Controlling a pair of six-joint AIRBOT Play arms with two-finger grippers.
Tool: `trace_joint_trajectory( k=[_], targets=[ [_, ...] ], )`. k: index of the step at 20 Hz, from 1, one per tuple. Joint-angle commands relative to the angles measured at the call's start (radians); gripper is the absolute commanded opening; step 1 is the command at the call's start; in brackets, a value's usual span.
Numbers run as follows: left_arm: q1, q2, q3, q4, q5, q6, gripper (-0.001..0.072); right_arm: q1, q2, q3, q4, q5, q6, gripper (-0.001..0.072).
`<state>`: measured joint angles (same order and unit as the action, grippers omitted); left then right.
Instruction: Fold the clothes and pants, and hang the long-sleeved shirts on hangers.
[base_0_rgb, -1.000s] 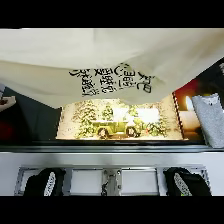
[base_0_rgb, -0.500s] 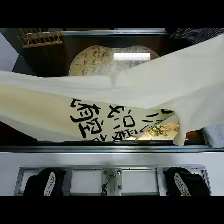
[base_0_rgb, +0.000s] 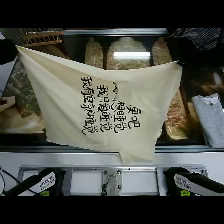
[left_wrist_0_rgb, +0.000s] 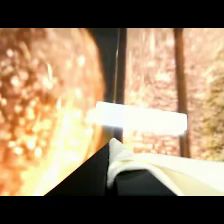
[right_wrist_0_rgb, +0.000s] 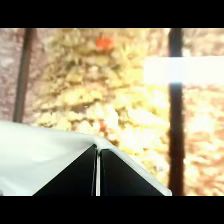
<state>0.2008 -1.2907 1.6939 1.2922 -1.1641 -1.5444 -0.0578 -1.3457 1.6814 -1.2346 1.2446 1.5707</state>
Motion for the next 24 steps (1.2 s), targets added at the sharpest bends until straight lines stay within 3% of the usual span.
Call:
trace_joint_trajectory(
  k=[1, 2, 3, 4, 6, 9, 11, 17, 24],
  targets=[
    [-0.046, -0.229, 0.002, -0.005, 0.123, -0.005, 0.0009, 0.021, -0.212, -0.006, 0.005, -0.192, -0.013, 0.0031],
    [-0.056, -0.256, 0.002, -0.004, 0.163, -0.025, 0.0271, 0.016, -0.232, -0.003, 0.013, -0.242, -0.009, 0.0182],
    [-0.06, -0.274, 0.002, -0.003, 0.195, -0.068, 0.0619, 0.006, -0.237, -0.002, 0.016, -0.282, -0.007, 0.0453],
    [-0.055, -0.279, 0.001, 0.0, 0.207, -0.098, 0.0658, -0.005, -0.233, 0.002, 0.016, -0.299, -0.007, 0.0538],
    [-0.018, -0.263, 0.001, -0.001, 0.168, -0.106, 0.0658, -0.045, -0.196, 0.006, 0.016, -0.297, -0.011, 0.044],
    [0.074, -0.152, -0.118, 0.039, 0.058, -0.105, 0.0657, -0.108, -0.089, -0.021, 0.015, -0.213, -0.077, 0.044],
    [0.139, -0.022, -0.334, 0.079, 0.04, -0.106, 0.0657, -0.122, 0.001, -0.097, 0.012, -0.157, -0.109, 0.0439],
    [0.296, 0.288, -1.02, 0.067, 0.032, -0.149, 0.0657, -0.089, 0.211, -0.386, 0.016, -0.194, -0.109, 0.044],
    [0.322, 0.401, -1.279, 0.063, 0.145, -0.256, 0.0657, -0.082, 0.232, -0.434, 0.027, -0.209, -0.109, 0.044]
  ],
)
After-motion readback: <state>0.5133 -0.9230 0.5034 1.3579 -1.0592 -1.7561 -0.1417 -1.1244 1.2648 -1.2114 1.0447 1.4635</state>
